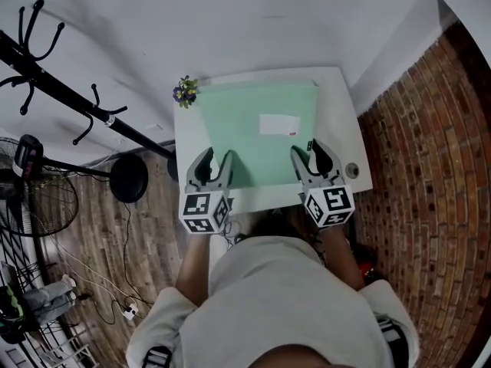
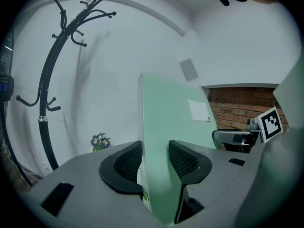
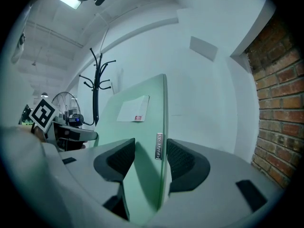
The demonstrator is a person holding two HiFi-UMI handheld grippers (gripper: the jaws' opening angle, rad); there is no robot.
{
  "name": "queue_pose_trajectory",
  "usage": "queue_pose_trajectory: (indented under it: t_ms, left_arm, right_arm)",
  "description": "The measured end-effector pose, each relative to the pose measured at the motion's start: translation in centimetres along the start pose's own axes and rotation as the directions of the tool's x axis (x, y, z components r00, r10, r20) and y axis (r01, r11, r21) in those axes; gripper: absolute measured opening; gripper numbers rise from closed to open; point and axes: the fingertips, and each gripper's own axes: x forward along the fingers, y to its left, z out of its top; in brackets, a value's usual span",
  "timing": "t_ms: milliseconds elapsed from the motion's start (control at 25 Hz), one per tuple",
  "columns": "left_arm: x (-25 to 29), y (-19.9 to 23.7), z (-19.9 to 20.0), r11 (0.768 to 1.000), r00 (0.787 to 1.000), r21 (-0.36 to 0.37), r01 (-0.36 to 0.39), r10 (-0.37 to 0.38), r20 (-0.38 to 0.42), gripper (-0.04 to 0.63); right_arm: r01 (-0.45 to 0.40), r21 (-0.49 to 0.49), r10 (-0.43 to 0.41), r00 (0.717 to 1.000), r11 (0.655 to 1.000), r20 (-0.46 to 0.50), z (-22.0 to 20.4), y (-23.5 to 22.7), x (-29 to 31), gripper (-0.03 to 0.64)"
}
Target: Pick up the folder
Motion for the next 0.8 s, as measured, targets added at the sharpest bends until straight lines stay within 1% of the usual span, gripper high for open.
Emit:
queue_pose_trajectory:
  t_ms: [240, 800]
  left_arm:
    - [0.0, -0.4, 1.6, 0.999, 0.999, 0.039, 0.011, -0.013, 0.030, 0.193]
    - [-0.3, -0.9, 2.1, 0.999, 0.999, 0.044, 0.013, -0.015, 0.041, 0.193]
  right_arm:
    - [0.004, -0.001, -0.004, 1.000, 1.000, 0.028, 1.3, -0.3, -0.2, 0.213]
    - [0.003, 0.001, -0.003, 0.999, 1.000, 0.038, 1.8, -0.4, -0.7, 0.213]
